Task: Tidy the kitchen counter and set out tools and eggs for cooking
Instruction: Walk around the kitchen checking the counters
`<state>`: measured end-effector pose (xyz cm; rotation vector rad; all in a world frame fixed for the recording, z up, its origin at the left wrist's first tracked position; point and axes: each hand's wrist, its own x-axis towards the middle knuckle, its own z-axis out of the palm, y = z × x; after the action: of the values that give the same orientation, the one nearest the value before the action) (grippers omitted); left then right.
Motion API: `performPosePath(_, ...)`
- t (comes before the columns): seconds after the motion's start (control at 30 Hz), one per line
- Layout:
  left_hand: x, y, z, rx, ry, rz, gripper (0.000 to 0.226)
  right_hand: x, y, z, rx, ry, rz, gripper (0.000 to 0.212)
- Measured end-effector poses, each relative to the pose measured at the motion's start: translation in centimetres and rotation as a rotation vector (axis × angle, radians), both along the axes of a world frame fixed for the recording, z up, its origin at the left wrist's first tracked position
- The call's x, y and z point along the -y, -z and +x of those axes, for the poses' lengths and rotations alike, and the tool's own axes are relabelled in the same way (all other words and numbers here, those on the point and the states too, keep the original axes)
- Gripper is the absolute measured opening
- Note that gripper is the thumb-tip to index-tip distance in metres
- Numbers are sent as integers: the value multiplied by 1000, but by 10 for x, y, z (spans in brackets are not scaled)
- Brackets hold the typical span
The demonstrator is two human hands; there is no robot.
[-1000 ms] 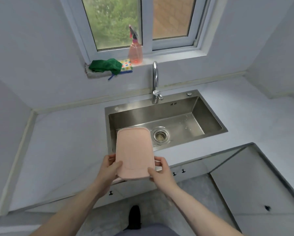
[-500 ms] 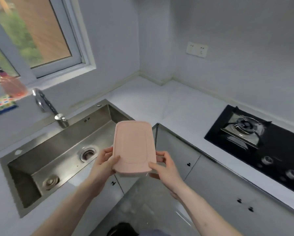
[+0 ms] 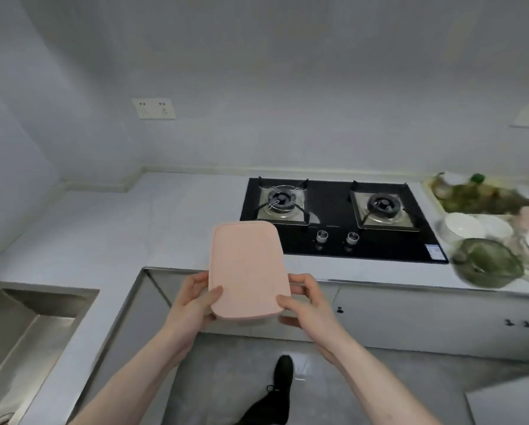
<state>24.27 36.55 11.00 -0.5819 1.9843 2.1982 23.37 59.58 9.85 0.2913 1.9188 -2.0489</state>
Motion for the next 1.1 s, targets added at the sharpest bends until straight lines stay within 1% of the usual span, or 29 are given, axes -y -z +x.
performPosePath(0.07, -22, 1, -22, -2, 61, -1, 43, -22, 1, -8, 2, 69, 1, 32)
performPosePath(0.23, -72, 10, -78, 5, 180, -1, 29, -70, 4, -35, 7, 209, 10, 34)
performPosePath(0.67, -167, 23, -198, 41, 364, 30, 33, -168, 7, -121, 53, 318, 91, 38)
performPosePath(0.77, -201, 28, -220, 54, 437, 34, 32, -197, 13, -129, 45, 382, 83, 37)
performPosePath(0.83, -233, 30, -231, 77, 507, 24, 31, -223, 19, -127, 76, 449, 65, 37)
performPosePath(0.87, -236, 30, -229, 81, 523, 25, 31, -227, 20, -124, 89, 457, 66, 37)
performPosePath(0.97, -274, 30, -243, 91, 618, 3, 31, -260, 23, -124, 113, 507, 52, 44)
performPosePath(1.03, -289, 32, -250, 102, 633, -4, 31, -274, 24, -127, 127, 518, 47, 49)
performPosePath(1.1, -317, 35, -258, 118, 641, -2, 31, -299, 29, -132, 138, 537, 33, 48)
